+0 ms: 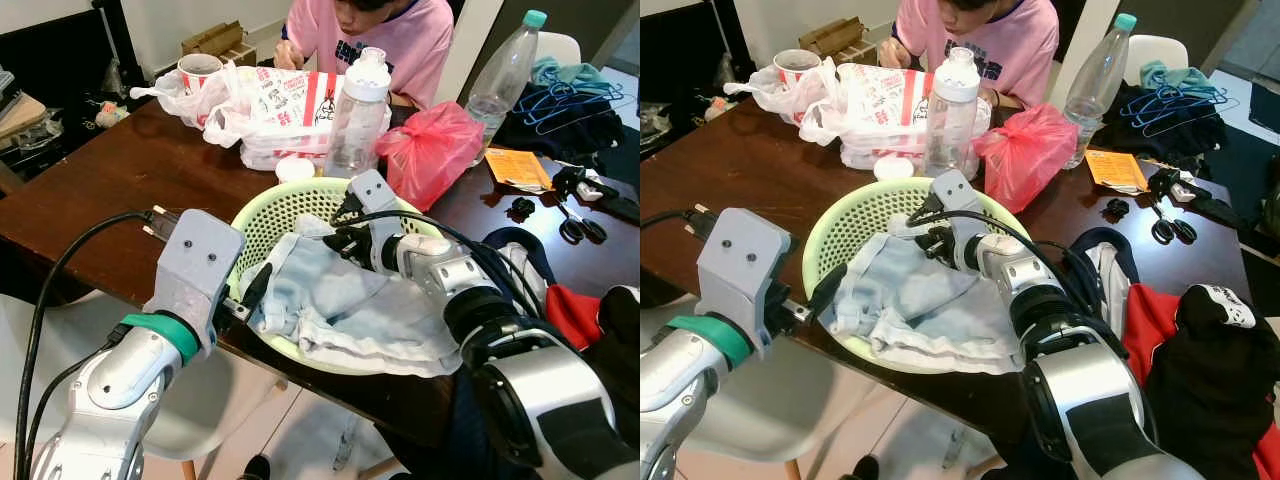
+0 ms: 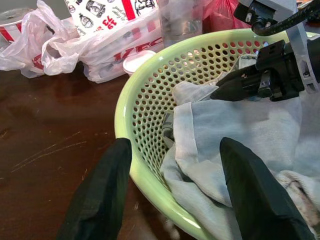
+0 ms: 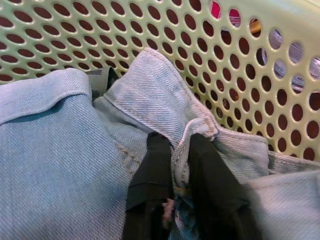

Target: Hang hanger

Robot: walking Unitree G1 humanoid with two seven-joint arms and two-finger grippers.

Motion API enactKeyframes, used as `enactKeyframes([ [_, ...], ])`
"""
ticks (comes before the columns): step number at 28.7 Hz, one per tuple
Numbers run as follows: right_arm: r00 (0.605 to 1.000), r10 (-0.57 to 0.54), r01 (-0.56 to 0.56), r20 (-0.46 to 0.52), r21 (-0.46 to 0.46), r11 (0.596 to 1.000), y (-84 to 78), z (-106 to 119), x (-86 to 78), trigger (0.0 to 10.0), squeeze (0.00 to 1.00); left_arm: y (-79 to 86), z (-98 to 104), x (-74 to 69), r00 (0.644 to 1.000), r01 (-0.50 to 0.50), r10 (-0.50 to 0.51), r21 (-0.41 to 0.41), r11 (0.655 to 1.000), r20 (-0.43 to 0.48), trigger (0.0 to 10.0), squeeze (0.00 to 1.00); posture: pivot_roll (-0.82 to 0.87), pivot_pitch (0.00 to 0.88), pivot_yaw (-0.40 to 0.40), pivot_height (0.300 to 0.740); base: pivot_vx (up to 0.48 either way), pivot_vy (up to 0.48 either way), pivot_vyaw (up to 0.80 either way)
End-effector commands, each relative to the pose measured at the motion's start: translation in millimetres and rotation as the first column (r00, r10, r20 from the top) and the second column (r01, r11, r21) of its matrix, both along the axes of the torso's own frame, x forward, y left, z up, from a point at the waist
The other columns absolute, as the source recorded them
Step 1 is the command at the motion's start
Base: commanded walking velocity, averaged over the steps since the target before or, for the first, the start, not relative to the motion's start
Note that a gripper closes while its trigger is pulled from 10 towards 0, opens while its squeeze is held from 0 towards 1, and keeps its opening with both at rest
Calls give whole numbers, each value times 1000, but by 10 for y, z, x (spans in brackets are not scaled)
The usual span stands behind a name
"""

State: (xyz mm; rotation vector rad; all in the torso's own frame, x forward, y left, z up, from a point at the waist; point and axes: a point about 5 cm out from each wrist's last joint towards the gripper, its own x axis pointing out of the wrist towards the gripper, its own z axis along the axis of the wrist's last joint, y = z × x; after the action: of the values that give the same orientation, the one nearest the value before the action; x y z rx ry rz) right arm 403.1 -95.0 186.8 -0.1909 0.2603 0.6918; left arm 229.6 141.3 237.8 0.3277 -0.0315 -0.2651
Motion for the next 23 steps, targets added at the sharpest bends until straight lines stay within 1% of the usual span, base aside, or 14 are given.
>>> enactKeyframes([
  [1,998,-27,27,-57,1,1000,-50,-116,-20,0,0,-21,0,-14,1000,6,-6,-5,1000,-1,10000,0,145,149,-47,740,0,0,0],
  [5,998,-39,41,-49,32,999,-59,-89,-10,0,0,-23,2,-6,1000,5,-5,-7,1000,0,10000,0,141,149,-46,740,0,0,0],
  [6,999,-47,48,-14,128,991,-55,36,18,0,0,-24,5,4,1000,1,-1,-10,1000,1,10000,0,139,149,-46,740,0,0,0],
  [9,999,-47,48,-14,128,991,-55,36,18,0,0,-24,5,4,1000,1,-1,-10,1000,1,10000,0,139,149,-46,740,0,0,0],
  [10,987,8,-87,163,480,873,-28,604,26,0,0,-15,10,26,1000,-18,18,-15,1000,7,10000,0,138,146,-43,740,0,0,0],
  [12,987,8,-87,163,480,873,-28,604,26,0,0,-15,10,26,1000,-18,18,-15,1000,7,10000,0,138,146,-43,740,0,0,0],
  [13,959,43,-222,280,650,726,-84,967,-51,0,0,-14,15,38,1000,-27,27,-22,999,12,10000,0,136,143,-39,740,0,0,0],
  [14,959,43,-222,280,650,726,-84,967,-51,0,0,-14,15,38,1000,-27,27,-22,999,12,10000,0,136,143,-39,740,0,0,0],
  [15,921,77,-353,382,732,583,-179,1235,-168,0,0,-19,26,47,999,-27,28,-30,999,20,10000,0,132,141,-34,740,0,0,0],
  [16,921,77,-353,382,732,583,-179,1235,-168,0,0,-19,26,47,999,-27,28,-30,999,20,10000,0,132,141,-34,740,0,0,0],
  [18,856,108,-501,505,762,410,-354,1516,-366,0,0,-41,56,58,999,-17,19,-50,999,39,10000,0,129,138,-30,740,0,0,0],
  [19,856,108,-501,505,762,410,-354,1516,-366,0,0,-41,56,58,999,-17,19,-50,999,39,10000,0,129,138,-30,740,0,0,0],
  [20,832,98,-542,546,761,358,-444,1605,-445,0,0,-57,78,61,998,-6,10,-64,998,56,10000,0,124,134,-24,740,0,0,0],
  [23,817,89,-564,570,758,328,-498,1655,-494,0,0,-65,92,62,998,0,5,-73,997,67,10000,0,122,133,-22,740,0,0,0],
])
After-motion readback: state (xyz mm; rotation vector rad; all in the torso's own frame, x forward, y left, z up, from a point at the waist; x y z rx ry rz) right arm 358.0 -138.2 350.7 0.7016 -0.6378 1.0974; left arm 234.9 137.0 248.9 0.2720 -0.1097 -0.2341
